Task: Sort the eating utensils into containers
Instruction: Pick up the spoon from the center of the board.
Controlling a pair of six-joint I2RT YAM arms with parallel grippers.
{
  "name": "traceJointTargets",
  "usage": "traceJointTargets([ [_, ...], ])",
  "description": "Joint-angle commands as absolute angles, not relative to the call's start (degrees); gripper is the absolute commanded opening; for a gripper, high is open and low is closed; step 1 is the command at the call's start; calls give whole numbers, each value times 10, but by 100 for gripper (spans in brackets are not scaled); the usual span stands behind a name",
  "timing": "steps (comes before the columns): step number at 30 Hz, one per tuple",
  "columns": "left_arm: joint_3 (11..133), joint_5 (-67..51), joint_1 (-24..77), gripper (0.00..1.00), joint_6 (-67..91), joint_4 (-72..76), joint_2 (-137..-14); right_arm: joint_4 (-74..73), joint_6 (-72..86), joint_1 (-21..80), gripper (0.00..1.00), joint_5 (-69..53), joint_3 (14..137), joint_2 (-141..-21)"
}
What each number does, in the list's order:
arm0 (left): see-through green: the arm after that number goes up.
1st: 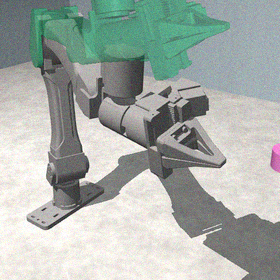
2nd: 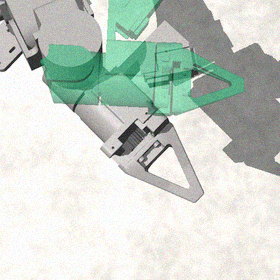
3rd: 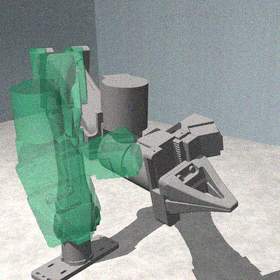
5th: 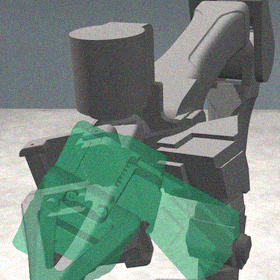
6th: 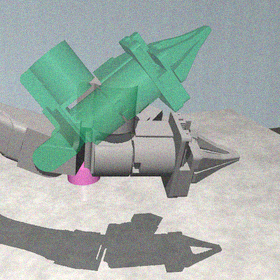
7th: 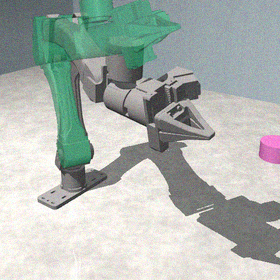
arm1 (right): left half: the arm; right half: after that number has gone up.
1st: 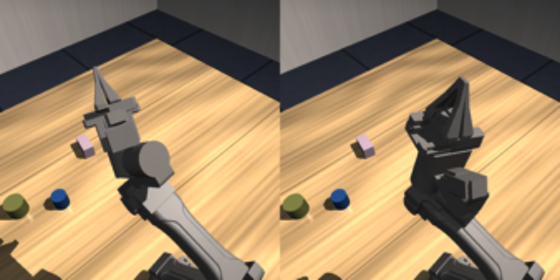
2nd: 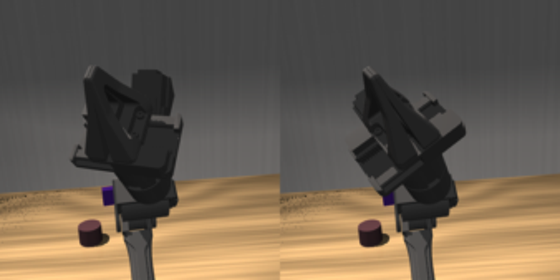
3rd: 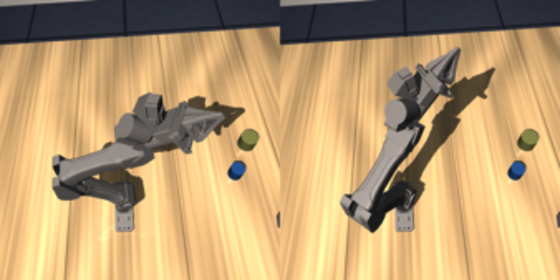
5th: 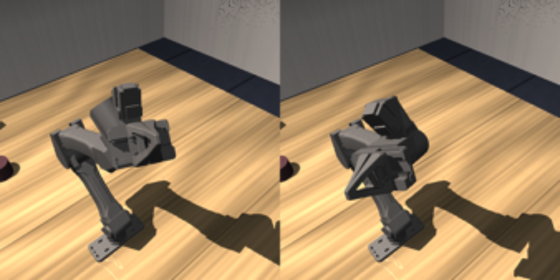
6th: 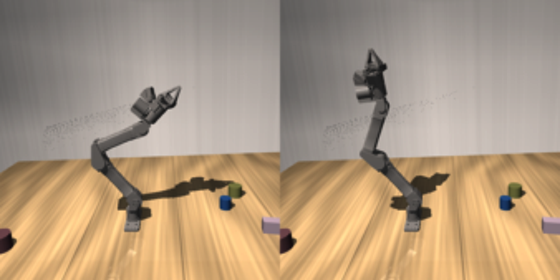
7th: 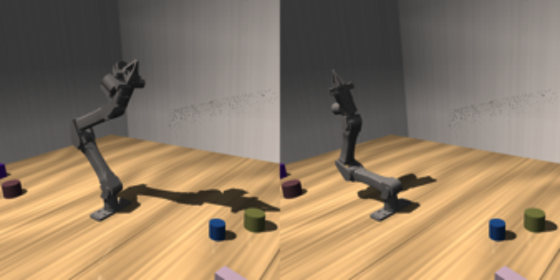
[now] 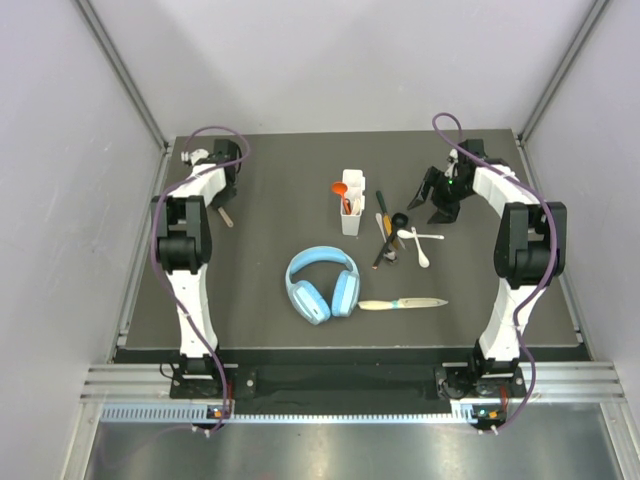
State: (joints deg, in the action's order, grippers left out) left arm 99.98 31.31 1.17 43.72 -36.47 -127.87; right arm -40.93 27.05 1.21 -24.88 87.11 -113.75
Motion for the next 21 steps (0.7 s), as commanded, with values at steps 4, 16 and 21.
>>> traceJointTargets([
  [4, 1018, 250, 7, 4, 393, -354, -1301, -406, 265, 5, 72, -241, 889, -1134],
  [16, 944, 141, 23, 0, 353, -304, -1245, -392, 271, 5, 72, -244, 864, -1114],
  [21, 887, 105, 75, 0, 316, -261, -1198, -388, 273, 6, 72, -245, 856, -1105],
])
